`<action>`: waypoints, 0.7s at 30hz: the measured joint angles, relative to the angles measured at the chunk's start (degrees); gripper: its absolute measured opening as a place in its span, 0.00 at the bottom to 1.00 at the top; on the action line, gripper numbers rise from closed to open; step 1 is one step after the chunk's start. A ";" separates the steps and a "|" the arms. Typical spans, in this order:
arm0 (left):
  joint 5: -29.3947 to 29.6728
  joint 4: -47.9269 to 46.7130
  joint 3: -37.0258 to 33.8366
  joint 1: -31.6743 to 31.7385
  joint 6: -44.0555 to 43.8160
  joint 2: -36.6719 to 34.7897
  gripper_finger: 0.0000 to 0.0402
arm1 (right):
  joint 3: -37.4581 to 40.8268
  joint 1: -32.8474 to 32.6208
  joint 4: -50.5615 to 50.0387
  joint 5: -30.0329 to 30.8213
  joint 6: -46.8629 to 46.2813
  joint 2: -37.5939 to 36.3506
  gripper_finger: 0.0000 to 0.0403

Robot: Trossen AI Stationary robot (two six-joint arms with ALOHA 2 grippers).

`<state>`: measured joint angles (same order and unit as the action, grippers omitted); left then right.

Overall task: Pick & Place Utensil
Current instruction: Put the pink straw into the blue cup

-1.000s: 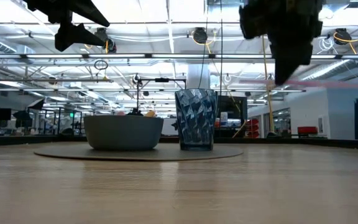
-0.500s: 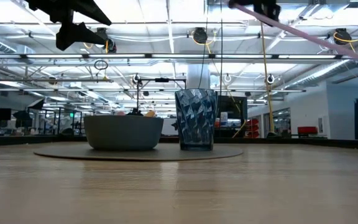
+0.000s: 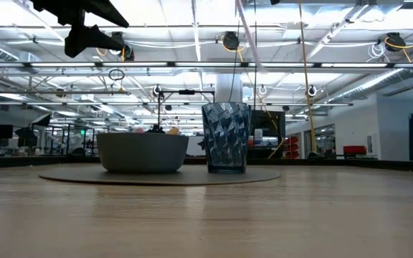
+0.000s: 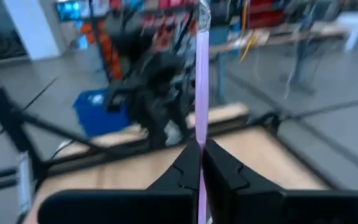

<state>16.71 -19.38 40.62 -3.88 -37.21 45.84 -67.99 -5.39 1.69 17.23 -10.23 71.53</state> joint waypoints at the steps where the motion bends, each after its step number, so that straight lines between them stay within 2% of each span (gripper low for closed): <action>1: 0.10 0.00 0.00 0.00 0.00 0.00 0.61 | -0.04 0.56 1.24 1.00 1.21 0.25 0.00; 4: 0.70 -0.01 0.00 -0.02 -0.03 0.00 0.61 | 0.16 2.08 2.49 2.55 3.86 0.63 0.00; 7: 1.46 -0.02 0.00 -0.01 -0.06 -0.02 0.61 | 1.94 3.61 9.04 2.39 4.54 1.38 0.00; 15: 1.49 -0.06 0.00 -0.02 -0.07 0.00 0.61 | 14.42 5.63 29.11 2.04 3.14 1.60 0.00; 21: 2.09 -0.07 0.00 -0.01 0.67 0.00 0.61 | 22.68 6.34 39.46 2.13 2.38 1.62 0.00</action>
<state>18.80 -19.44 40.62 -3.89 -36.53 45.84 -45.30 0.95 41.16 19.36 -7.86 73.14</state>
